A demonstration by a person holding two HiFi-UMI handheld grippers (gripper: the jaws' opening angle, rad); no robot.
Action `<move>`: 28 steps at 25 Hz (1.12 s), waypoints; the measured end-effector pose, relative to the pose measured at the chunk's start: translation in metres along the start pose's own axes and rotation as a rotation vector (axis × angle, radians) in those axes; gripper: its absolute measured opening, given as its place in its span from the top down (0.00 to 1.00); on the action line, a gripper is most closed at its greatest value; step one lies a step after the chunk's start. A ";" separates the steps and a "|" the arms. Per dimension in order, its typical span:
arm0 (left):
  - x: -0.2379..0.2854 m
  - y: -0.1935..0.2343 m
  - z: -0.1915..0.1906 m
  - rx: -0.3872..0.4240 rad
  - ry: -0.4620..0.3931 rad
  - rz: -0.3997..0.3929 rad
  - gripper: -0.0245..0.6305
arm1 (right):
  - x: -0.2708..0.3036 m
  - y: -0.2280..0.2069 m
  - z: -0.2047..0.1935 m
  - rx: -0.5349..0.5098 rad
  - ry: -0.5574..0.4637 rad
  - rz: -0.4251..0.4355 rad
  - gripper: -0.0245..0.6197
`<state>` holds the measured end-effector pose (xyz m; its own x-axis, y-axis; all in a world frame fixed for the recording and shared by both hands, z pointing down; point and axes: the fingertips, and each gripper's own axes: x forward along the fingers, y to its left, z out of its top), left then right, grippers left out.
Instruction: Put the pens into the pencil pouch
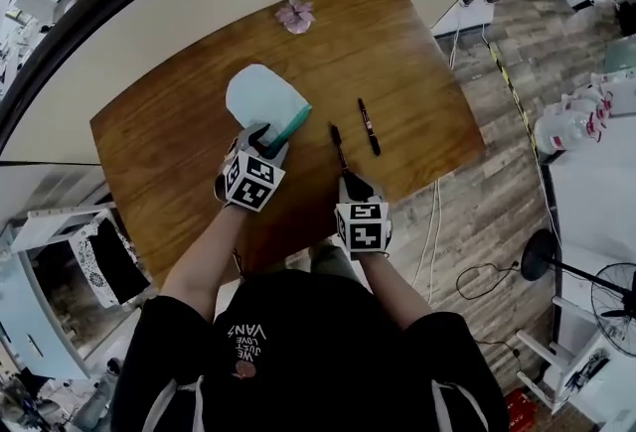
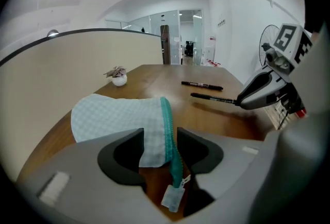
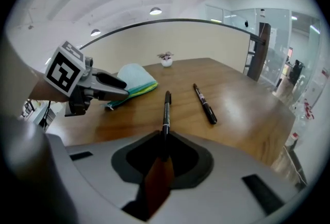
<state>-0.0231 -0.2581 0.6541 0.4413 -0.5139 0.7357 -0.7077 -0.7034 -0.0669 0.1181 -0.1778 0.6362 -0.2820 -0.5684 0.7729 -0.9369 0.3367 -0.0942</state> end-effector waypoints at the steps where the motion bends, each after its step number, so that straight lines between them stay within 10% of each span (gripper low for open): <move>1: 0.002 0.000 -0.002 0.002 0.009 -0.006 0.68 | -0.002 0.001 -0.001 0.006 -0.004 0.000 0.85; 9: -0.004 -0.001 0.001 -0.033 -0.016 -0.029 0.86 | -0.018 0.021 0.000 -0.002 -0.034 0.038 0.85; 28: -0.068 -0.053 0.000 0.036 -0.133 -0.126 0.87 | -0.034 0.082 0.010 -0.134 -0.016 0.170 0.85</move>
<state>-0.0154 -0.1855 0.6075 0.5958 -0.4795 0.6443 -0.6233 -0.7819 -0.0056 0.0488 -0.1385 0.5963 -0.4380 -0.5066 0.7426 -0.8399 0.5250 -0.1372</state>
